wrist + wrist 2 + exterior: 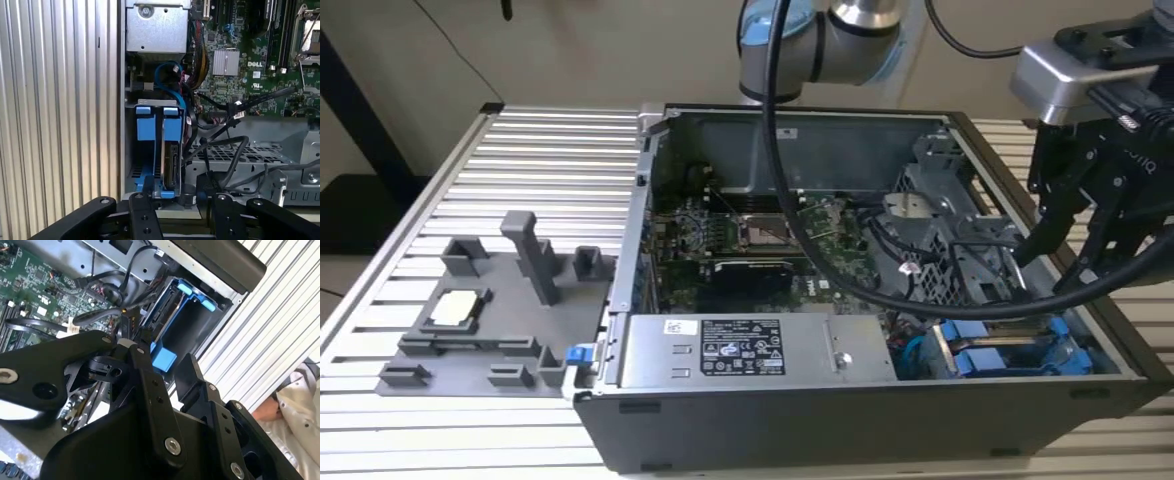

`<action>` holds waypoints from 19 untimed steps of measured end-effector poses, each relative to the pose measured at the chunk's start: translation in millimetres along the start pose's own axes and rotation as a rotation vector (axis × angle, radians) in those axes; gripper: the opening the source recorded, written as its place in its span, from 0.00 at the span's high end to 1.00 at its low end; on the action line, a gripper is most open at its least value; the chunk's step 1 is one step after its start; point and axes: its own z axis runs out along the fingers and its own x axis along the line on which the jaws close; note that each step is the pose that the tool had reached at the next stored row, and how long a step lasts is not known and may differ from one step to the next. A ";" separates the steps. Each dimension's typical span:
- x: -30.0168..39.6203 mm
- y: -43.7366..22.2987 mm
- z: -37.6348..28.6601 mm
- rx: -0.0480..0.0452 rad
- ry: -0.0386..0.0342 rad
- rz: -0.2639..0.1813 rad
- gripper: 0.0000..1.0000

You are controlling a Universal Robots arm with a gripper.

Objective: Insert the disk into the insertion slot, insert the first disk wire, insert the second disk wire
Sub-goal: 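Insert the first disk wire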

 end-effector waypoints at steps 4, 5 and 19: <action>-2.4 3.8 0.3 0.0178 -0.0006 -0.007 0.53; -3.1 4.7 0.3 0.0221 -0.0010 -0.008 0.53; -8.3 25.7 2.7 0.1437 0.0009 -0.013 0.53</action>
